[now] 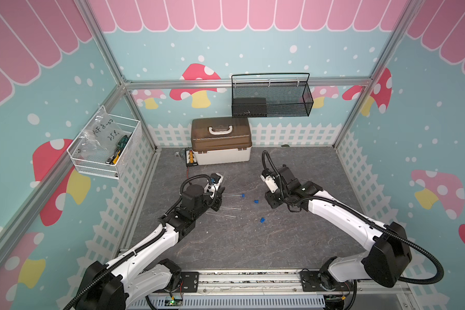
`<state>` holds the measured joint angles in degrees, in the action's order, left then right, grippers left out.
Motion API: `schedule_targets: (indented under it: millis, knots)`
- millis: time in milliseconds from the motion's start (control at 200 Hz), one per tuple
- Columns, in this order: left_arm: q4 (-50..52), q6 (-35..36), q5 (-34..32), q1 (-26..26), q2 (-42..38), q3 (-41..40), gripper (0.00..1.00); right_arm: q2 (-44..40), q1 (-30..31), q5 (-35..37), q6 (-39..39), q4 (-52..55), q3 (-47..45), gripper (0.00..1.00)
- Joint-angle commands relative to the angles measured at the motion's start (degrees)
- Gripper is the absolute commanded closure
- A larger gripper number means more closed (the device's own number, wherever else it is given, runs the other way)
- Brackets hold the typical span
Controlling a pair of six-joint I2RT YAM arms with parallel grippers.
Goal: Insert stoppers into test tubes
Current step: Place the stopper at the center of the board, then pick up the stopper from the center of the board.
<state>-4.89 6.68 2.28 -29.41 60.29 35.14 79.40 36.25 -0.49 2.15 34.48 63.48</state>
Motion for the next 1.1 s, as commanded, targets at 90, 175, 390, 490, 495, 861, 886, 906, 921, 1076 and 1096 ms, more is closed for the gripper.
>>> schedule_targets:
  millis: [90, 175, 390, 490, 495, 861, 886, 906, 921, 1076, 1096]
  knots:
    - [-1.29, 0.63, -0.61, 0.15, -0.26, -0.76, 1.00, -0.44, -1.18, -10.98, 50.75, 2.06, -5.85, 0.62]
    - [-1.68, 0.44, -0.32, 0.14, -0.36, -0.92, 1.00, 2.30, -1.16, -7.67, 59.49, 3.53, -5.86, 0.62]
    - [-1.88, 0.44, -0.24, 0.14, 0.23, -0.50, 1.00, 9.83, -0.81, -7.65, 68.92, 6.47, -2.14, 0.61]
    - [-1.88, 0.44, -0.09, 0.14, 0.17, -0.59, 1.00, 12.24, -0.48, -9.01, 71.58, 6.14, -1.76, 0.61]
    - [-1.88, 0.49, -0.13, 0.14, 0.13, -0.59, 1.00, 12.34, -0.44, -9.10, 71.54, 6.13, -1.73, 0.61]
    - [-2.59, 0.44, 0.11, 0.15, 0.34, -0.53, 1.00, 20.37, 1.95, -8.79, 71.33, 4.77, 1.13, 0.64]
    - [-2.59, 0.44, 0.24, 0.22, 0.40, -0.59, 1.00, 20.76, 1.98, -8.87, 71.23, 5.17, 1.35, 0.64]
    - [-2.59, 0.44, 0.25, 0.26, 0.44, -0.53, 1.00, 21.07, 1.98, -8.96, 71.09, 5.32, 1.57, 0.65]
    - [-2.63, 0.40, 0.24, 0.25, 0.43, -0.56, 1.00, 21.26, 2.00, -9.00, 71.00, 5.52, 1.70, 0.65]
    - [-2.67, 0.35, 0.35, 0.23, 0.46, -0.54, 1.00, 22.94, 2.16, -9.53, 70.65, 6.88, 2.86, 0.68]
    - [-2.67, 0.35, 0.35, 0.23, 0.50, -0.55, 1.00, 23.10, 2.16, -9.39, 70.70, 6.91, 2.96, 0.68]
